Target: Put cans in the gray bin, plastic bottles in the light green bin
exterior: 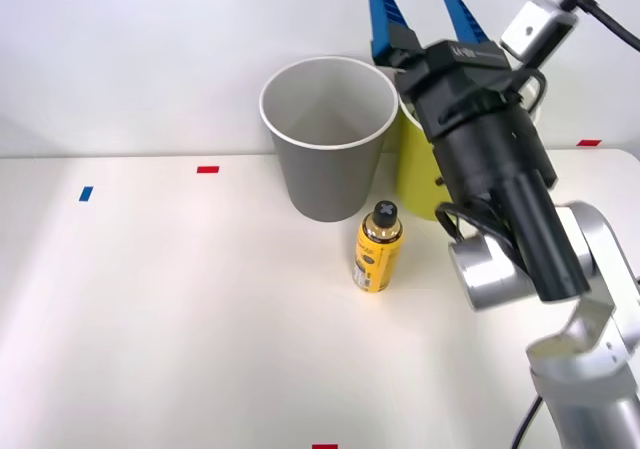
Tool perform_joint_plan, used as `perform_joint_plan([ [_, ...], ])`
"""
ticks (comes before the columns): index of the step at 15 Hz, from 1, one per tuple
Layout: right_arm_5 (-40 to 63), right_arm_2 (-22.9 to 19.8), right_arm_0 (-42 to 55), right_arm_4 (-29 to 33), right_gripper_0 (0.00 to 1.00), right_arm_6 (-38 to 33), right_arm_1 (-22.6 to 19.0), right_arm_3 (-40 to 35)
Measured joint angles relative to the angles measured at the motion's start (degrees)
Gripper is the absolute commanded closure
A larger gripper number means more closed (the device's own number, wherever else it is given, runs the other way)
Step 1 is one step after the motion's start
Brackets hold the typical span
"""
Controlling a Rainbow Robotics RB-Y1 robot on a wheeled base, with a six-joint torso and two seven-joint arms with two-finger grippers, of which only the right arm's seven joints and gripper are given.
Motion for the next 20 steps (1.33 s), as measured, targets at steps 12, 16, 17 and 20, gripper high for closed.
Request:
perform_joint_plan([
  [12, -3.1, -4.7, 49.3, -1.9, 0.00, -1.8, -4.6, -27.1],
  [16, -3.6, -6.0, 54.7, -1.6, 0.00, -1.4, -4.6, -25.0],
  [17, -3.9, -6.1, 54.4, -1.5, 0.00, -1.3, -4.0, -23.1],
  [20, -7.9, -7.3, 51.7, -1.0, 0.00, -0.8, -1.4, -14.2],
])
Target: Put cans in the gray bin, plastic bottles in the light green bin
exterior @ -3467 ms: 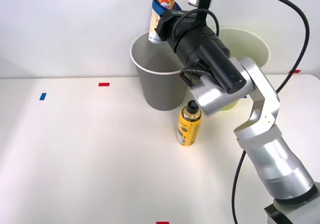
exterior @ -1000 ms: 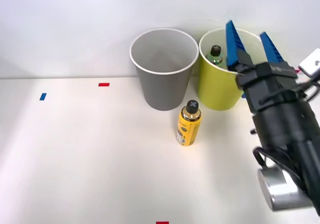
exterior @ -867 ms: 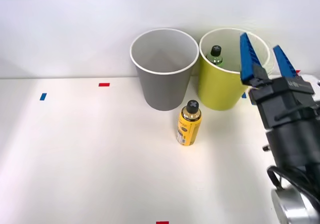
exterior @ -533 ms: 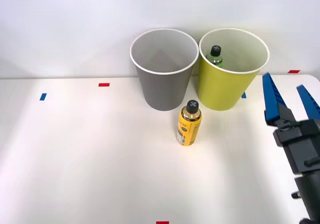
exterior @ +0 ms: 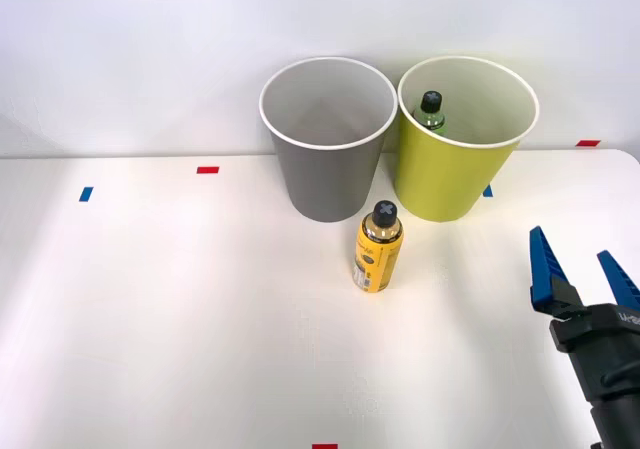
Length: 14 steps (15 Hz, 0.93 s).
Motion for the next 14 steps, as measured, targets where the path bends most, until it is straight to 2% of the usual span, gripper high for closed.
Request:
perform_joint_plan([
  [3, -4.0, -2.0, -2.1, 0.6, 0.00, 0.8, 1.0, 7.5],
  [7, -6.5, -2.5, 2.4, 2.1, 0.00, 4.5, 0.6, 7.9],
  [11, -7.2, -0.6, 6.1, 1.6, 0.00, 19.1, 1.9, 7.9],
  [14, -9.4, 1.3, 7.6, 0.1, 0.00, 26.8, 3.9, 9.5],
])
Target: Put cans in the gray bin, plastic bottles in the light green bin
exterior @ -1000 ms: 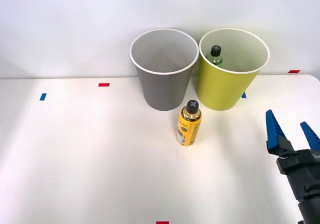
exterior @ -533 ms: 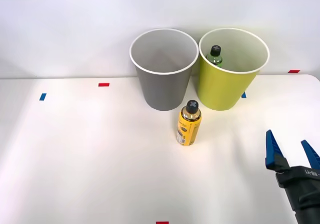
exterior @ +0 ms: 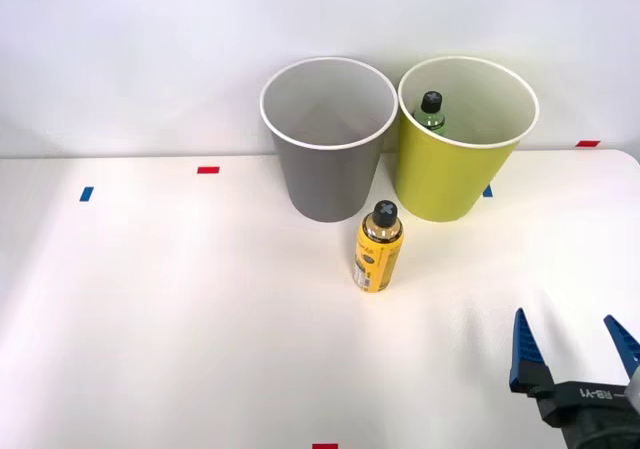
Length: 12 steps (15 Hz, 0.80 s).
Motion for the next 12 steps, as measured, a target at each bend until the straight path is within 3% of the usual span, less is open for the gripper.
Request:
perform_joint_plan([
  [6, -16.2, 2.6, -1.5, -1.0, 0.00, 3.1, 1.5, 12.2],
  [12, -18.1, 4.7, 0.0, 2.4, 0.00, 6.9, -0.7, 13.6],
])
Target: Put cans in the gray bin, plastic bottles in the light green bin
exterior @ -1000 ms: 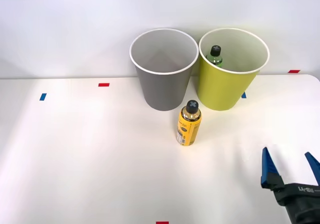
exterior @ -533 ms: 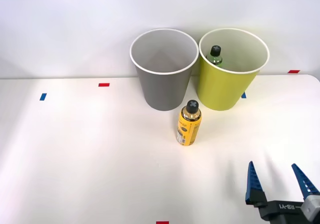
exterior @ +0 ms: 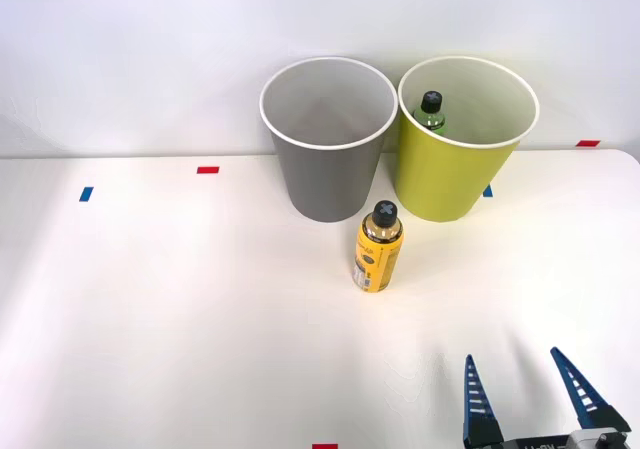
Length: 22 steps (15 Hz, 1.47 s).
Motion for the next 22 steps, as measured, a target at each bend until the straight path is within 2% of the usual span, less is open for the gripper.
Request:
perform_joint_plan([
  [4, 0.8, 3.1, 1.4, -4.7, 0.00, 8.0, -0.7, 0.0],
  [7, 1.2, 5.0, 2.0, -6.4, 0.00, 8.4, -1.0, 0.0],
  [22, 1.9, 5.6, 2.3, -6.8, 0.00, 8.2, -0.9, 0.0],
])
